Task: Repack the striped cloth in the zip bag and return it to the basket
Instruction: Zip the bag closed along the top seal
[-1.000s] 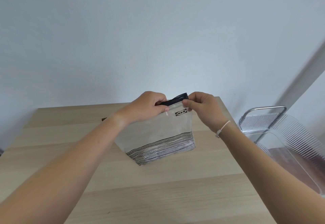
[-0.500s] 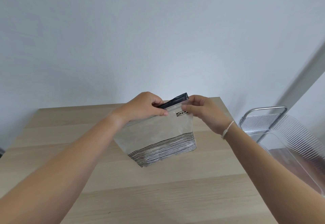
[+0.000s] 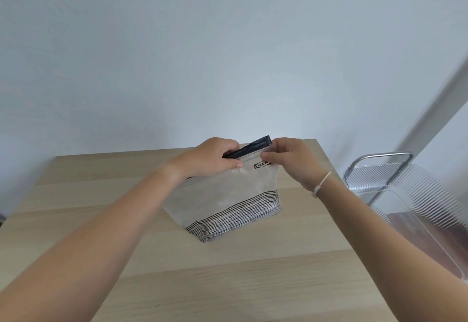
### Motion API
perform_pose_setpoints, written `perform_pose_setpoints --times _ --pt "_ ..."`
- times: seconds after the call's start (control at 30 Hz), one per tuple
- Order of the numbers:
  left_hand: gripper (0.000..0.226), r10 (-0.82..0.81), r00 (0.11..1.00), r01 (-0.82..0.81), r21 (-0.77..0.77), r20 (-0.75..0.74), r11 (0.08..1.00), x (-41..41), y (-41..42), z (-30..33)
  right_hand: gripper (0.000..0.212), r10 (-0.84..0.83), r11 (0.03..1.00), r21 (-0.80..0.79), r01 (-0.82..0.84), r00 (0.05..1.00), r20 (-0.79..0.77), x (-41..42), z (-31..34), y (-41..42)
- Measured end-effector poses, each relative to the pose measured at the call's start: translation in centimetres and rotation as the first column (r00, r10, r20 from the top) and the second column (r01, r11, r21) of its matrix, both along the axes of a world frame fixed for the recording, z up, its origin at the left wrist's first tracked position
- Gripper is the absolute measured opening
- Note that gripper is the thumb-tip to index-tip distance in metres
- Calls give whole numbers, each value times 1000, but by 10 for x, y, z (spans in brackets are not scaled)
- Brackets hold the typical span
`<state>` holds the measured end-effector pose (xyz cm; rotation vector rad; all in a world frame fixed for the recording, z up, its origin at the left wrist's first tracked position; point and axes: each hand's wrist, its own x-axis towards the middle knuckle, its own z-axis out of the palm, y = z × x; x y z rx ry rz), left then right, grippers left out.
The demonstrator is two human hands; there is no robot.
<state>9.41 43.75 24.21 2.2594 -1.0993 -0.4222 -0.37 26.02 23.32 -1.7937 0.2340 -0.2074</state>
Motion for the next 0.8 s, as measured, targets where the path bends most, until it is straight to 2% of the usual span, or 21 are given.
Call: perform_pose_setpoints --times 0.1,0.17,0.3,0.6,0.73,0.8 --pt "26 15 999 -17 -53 -38 998 1 0 -1 15 -12 999 38 12 1000 -22 -2 2 -3" --pt "14 13 998 -15 -25 -67 1000 3 3 1 10 -17 998 52 19 999 -39 -3 3 -7" --pt "10 45 990 -44 15 -133 999 9 9 4 10 -51 996 74 53 998 -29 -5 3 -15" --pt "20 45 996 -43 23 -77 999 7 4 3 14 -77 996 44 77 997 -8 -3 0 -18" --pt "29 58 994 -61 -32 -89 998 6 3 1 16 -88 995 43 87 996 13 -2 -1 -20" --pt "27 61 993 -65 -38 -97 997 6 3 2 16 -89 995 44 88 996 17 -2 -1 -21"
